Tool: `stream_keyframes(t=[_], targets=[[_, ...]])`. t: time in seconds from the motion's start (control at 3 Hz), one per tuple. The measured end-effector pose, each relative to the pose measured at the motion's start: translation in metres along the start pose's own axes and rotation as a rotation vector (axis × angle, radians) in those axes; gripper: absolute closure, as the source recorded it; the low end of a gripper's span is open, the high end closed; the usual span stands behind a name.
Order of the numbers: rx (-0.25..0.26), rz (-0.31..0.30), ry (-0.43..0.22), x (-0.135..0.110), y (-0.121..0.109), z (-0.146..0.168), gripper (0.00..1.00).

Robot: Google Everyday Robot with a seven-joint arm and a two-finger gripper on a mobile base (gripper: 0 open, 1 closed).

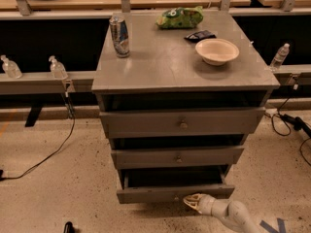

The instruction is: Close bottom drawer

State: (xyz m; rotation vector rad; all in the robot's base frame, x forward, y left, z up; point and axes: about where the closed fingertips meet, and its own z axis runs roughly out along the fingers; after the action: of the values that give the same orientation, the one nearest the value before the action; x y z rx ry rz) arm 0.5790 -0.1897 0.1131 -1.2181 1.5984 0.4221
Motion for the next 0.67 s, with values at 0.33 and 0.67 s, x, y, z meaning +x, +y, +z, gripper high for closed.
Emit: stream_keyframes(t=[0.33, 0.67], targets=[[-0.030, -0.012, 0.023, 0.001, -0.003, 0.008, 1.00], [-0.094, -0.031, 0.068, 0.007, -0.005, 0.027, 1.00]])
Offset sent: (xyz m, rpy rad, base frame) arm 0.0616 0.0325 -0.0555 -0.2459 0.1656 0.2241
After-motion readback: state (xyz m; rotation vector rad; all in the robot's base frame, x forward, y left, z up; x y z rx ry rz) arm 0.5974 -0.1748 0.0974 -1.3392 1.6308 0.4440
